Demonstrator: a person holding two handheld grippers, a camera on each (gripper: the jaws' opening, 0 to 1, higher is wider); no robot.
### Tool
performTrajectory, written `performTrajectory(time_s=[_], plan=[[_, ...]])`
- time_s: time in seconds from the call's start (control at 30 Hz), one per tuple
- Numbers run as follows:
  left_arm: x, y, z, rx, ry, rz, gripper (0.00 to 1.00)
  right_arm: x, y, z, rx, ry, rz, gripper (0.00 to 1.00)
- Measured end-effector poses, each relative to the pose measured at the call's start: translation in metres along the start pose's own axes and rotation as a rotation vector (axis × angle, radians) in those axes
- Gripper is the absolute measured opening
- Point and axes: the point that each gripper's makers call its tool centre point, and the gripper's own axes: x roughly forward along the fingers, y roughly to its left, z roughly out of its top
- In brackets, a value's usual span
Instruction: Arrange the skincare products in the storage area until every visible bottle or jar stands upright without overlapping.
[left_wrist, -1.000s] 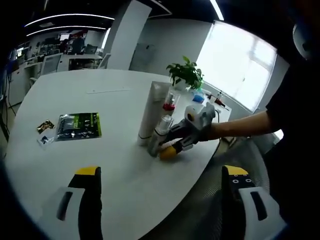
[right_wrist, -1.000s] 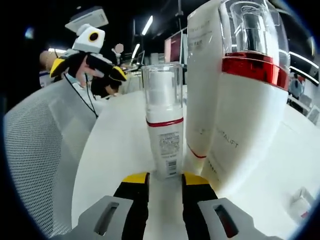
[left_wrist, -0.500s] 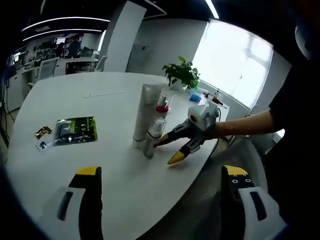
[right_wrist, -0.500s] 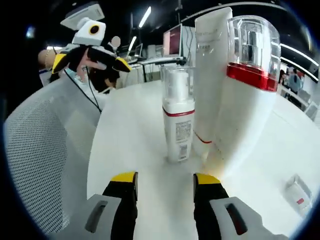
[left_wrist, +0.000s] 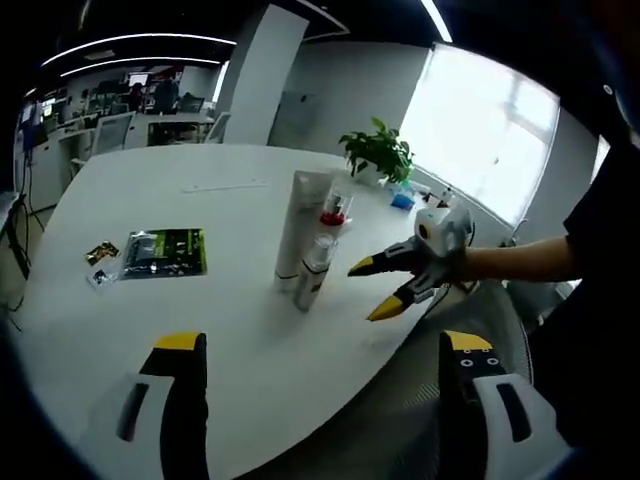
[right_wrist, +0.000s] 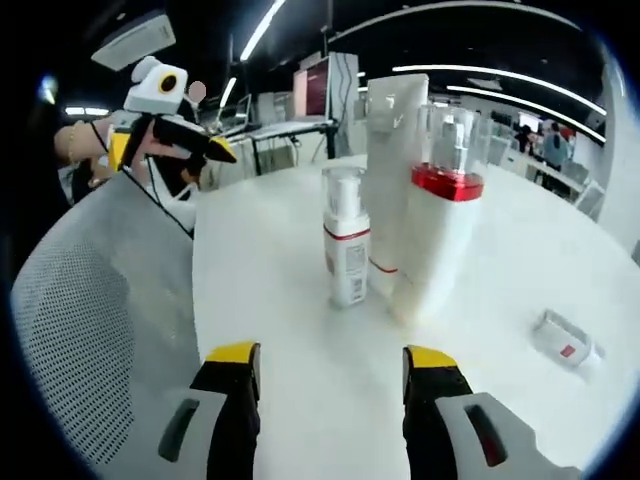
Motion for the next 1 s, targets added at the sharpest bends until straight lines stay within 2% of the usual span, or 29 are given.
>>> performTrajectory(time_s=[0.17,0.27,0.47,0.77,1.0], plan=[[-0.006,-0.004,-0.006,-0.004,0.015,0.012,0.88,-0.020,0.006,0.002,-0.004,0.000,-0.033,0.63],[-0.009,-0.004,-0.007,-0.009,0.014,0.018,0.87,-0.033,0.008,0.003,0.033,-0.009,-0.070,0.68],[-0.017,0.002,0.003,-0.024,-0.021,0.042,0.86,-0.052,0.009,0.005,0.057,-0.005,-0.122,0.72],[-0.020,0.016,0.004,-0.051,-0.032,0.093,0.85,-0.088,-0.002,0.013,0.150,-0.068,-0.204,0.76],[-0.019,0.017,0.005,-0.074,-0.027,0.089,0.83,-0.108,-0.013,0.011,0.214,-0.115,-0.241,0.84]])
